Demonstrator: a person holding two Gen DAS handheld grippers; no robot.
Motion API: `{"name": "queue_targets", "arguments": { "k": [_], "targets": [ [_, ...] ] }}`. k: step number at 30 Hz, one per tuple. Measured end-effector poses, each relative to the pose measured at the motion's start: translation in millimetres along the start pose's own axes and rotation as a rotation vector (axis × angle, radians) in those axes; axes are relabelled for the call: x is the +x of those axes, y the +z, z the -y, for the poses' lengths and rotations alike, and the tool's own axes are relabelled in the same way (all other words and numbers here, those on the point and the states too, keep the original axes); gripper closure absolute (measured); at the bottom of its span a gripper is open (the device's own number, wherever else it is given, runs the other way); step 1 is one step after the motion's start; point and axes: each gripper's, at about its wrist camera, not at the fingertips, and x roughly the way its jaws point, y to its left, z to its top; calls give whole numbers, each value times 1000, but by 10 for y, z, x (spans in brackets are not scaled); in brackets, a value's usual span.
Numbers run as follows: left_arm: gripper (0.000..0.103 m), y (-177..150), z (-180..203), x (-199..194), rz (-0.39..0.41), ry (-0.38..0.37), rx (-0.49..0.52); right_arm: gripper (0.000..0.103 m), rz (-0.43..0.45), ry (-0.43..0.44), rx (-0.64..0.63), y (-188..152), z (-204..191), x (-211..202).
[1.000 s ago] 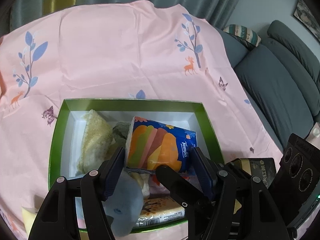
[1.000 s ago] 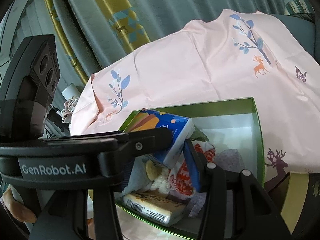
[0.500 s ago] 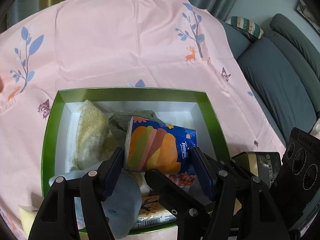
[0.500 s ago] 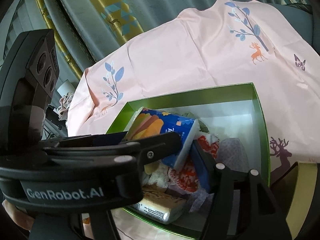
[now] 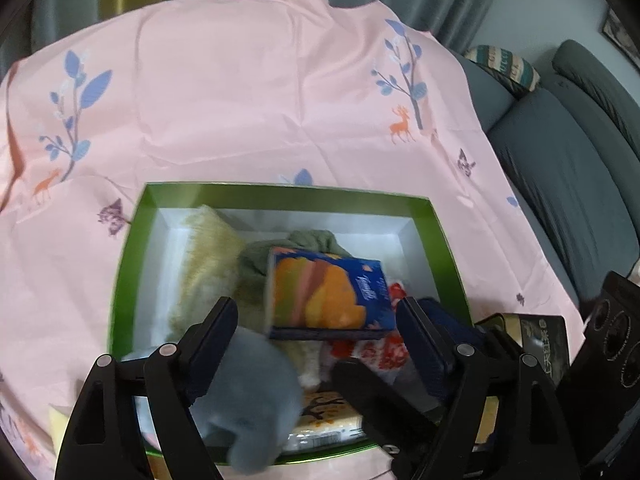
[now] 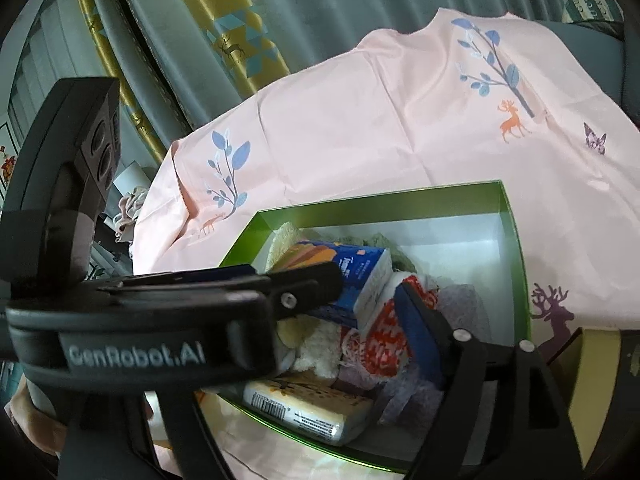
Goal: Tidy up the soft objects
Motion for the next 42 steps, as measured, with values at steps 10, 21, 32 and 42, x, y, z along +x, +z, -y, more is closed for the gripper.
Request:
{"name": "queue_targets", "arguments": {
  "k": [10,21,32,42],
  "targets": [
    [9,3,-177,-376,94,94,0,6,34,12,-43,14,-174,-135],
    [9,-114,-416,-724,131,201,-35,1,31,-9,-85,63,-338,-335],
    [8,-243,-459,-1014,121,226,-96,1,-88,-85,-1,65,-246,-261],
    [8,-345,-423,-963,37,264,-123,1,-151,-134,-26,30,-285,-220]
  ]
}}
